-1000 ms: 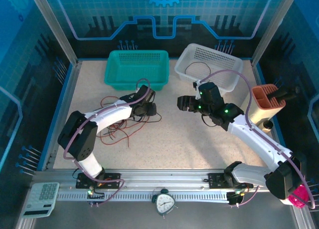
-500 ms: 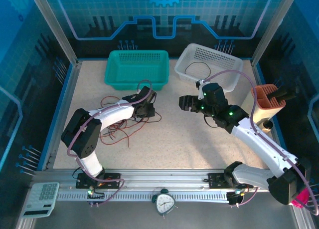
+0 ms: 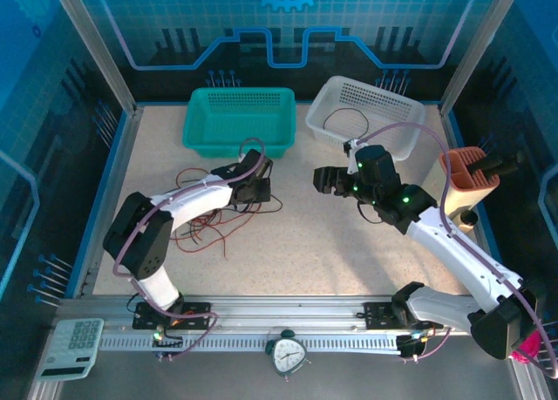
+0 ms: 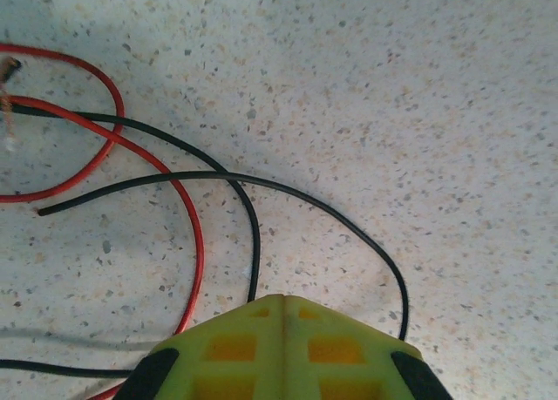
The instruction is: Untangle the cables
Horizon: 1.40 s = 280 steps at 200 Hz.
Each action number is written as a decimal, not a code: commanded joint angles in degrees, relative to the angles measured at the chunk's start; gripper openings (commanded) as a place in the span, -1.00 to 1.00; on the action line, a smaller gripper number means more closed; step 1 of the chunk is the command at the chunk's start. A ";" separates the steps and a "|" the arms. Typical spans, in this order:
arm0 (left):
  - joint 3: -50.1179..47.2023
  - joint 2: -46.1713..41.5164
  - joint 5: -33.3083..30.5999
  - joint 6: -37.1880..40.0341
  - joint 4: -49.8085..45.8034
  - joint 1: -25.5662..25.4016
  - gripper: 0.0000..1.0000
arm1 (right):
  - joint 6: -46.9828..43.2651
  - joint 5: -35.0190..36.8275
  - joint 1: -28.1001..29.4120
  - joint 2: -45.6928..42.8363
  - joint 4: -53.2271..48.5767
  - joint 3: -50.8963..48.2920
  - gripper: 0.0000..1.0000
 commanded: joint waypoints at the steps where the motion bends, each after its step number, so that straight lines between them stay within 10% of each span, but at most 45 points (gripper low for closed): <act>1: 2.68 -5.11 -0.18 1.38 -2.12 -0.33 -1.00 | -1.11 -1.61 1.30 -0.47 2.22 -1.18 0.68; 280: 37.25 -15.99 10.03 1.23 -5.69 -0.35 -1.00 | -7.79 -15.30 8.81 5.83 16.26 2.36 0.68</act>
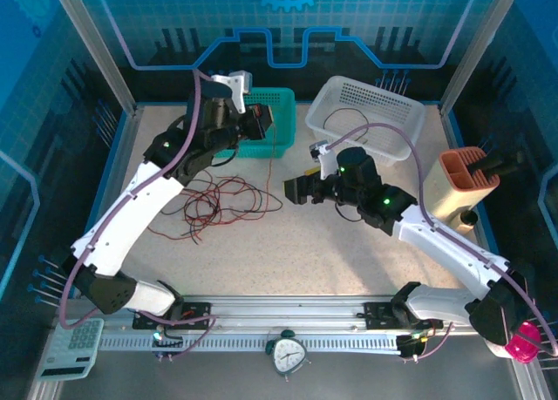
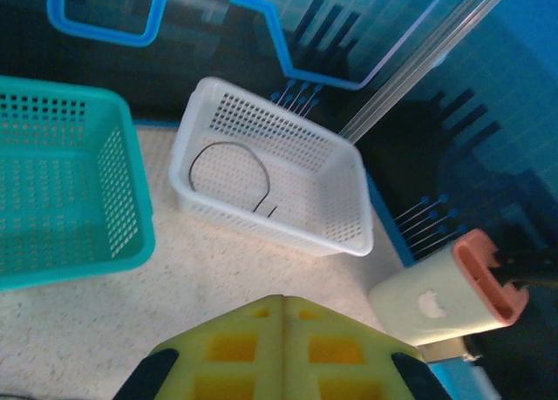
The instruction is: Untangle the cables
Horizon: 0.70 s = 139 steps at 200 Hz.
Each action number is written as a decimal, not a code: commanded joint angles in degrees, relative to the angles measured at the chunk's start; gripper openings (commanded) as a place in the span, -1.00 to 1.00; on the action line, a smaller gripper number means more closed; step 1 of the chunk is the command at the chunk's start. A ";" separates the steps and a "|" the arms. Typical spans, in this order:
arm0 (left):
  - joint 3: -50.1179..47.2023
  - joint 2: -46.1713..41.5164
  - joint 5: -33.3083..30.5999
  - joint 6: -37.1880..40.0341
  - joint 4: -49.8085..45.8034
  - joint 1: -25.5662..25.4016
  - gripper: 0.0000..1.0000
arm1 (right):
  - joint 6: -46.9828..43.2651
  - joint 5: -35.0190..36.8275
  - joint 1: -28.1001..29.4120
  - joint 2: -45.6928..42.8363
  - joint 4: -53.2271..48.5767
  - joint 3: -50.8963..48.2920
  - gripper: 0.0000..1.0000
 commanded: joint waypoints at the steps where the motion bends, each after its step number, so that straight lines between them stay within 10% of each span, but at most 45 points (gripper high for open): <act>1: 4.37 -1.22 1.77 -1.13 1.54 -0.31 -1.00 | -1.89 -1.81 1.59 1.19 2.62 3.05 0.68; 139: 33.85 13.82 -7.12 14.61 0.89 5.20 -1.00 | -2.69 1.97 0.91 1.17 0.32 5.42 0.69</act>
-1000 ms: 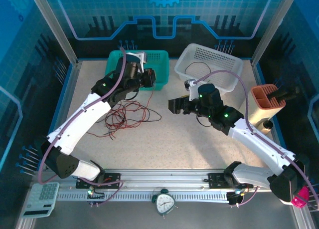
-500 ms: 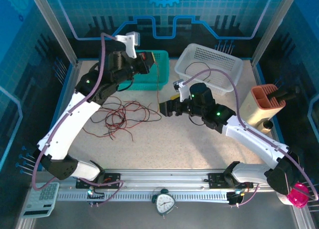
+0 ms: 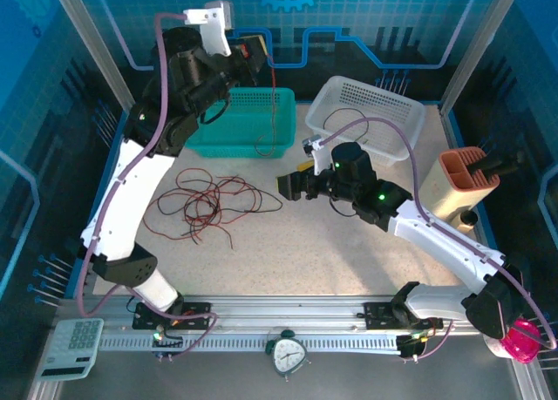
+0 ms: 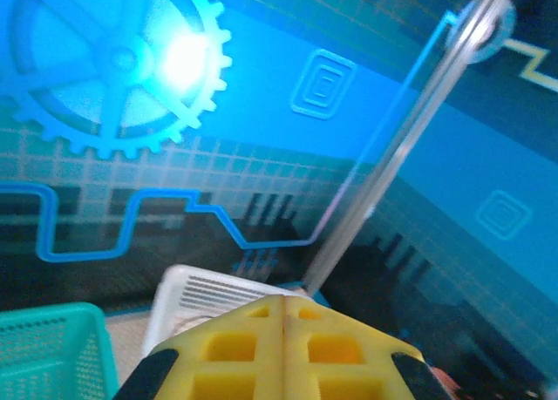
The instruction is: Untangle the cables
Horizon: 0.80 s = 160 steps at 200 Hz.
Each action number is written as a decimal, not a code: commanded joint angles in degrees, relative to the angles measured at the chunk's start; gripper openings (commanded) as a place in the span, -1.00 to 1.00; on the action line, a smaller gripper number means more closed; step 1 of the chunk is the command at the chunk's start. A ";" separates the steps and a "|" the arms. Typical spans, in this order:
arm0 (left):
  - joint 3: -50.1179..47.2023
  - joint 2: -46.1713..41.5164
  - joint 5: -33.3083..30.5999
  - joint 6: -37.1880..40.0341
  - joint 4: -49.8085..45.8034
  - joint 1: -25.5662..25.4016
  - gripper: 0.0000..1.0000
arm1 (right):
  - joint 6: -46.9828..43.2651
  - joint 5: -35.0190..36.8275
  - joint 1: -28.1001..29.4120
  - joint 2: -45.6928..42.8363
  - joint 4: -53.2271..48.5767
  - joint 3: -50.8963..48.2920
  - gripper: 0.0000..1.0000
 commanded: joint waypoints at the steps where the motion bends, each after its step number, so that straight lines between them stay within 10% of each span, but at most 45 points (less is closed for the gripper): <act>1: 1.86 1.74 -4.47 6.00 1.87 2.37 -1.00 | -0.96 1.27 -0.26 -1.12 -0.88 2.07 0.69; 113: 8.22 11.74 -5.67 16.39 11.48 13.28 -1.00 | -0.85 -0.61 -4.36 -0.15 -2.78 2.27 0.70; 160: -3.18 14.99 -12.94 23.11 15.82 13.45 -1.00 | -0.76 -1.35 -5.90 -0.43 -3.50 1.51 0.70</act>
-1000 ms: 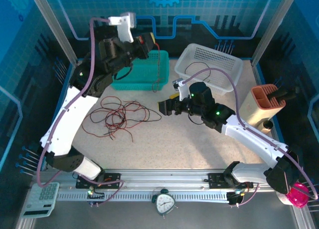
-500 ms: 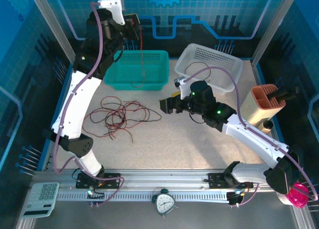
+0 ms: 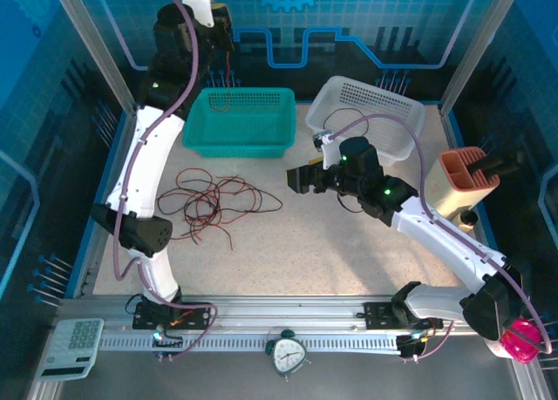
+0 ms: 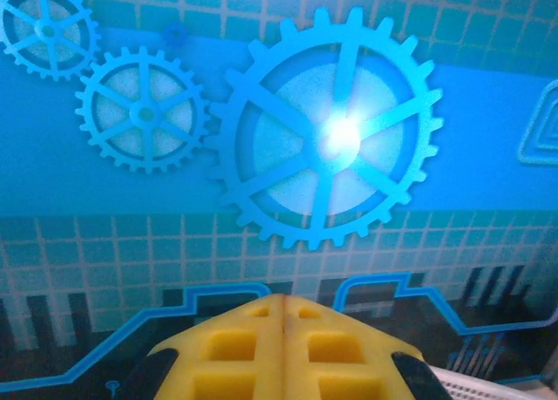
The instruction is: Untangle the cables
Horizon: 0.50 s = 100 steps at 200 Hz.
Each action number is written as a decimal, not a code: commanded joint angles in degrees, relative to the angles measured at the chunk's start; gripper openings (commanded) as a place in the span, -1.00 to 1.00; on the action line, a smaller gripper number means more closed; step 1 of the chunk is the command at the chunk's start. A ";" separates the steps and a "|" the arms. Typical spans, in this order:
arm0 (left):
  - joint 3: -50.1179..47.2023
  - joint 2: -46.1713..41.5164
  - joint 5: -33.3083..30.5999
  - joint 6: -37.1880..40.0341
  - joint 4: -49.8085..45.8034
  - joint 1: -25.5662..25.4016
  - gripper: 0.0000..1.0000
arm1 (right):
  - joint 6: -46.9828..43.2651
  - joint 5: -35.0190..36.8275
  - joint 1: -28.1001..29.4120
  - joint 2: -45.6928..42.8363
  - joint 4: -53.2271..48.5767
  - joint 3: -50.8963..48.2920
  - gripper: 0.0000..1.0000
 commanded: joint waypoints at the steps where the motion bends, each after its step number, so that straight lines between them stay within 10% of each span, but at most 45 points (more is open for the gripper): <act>1: -7.57 2.33 -6.09 5.76 4.68 0.52 -1.00 | -0.61 -1.12 -1.10 -0.46 -0.77 1.19 0.70; 100: -21.33 9.78 -2.18 0.75 3.99 2.28 -1.00 | 0.27 -1.24 -1.58 -2.26 -1.15 -0.94 0.70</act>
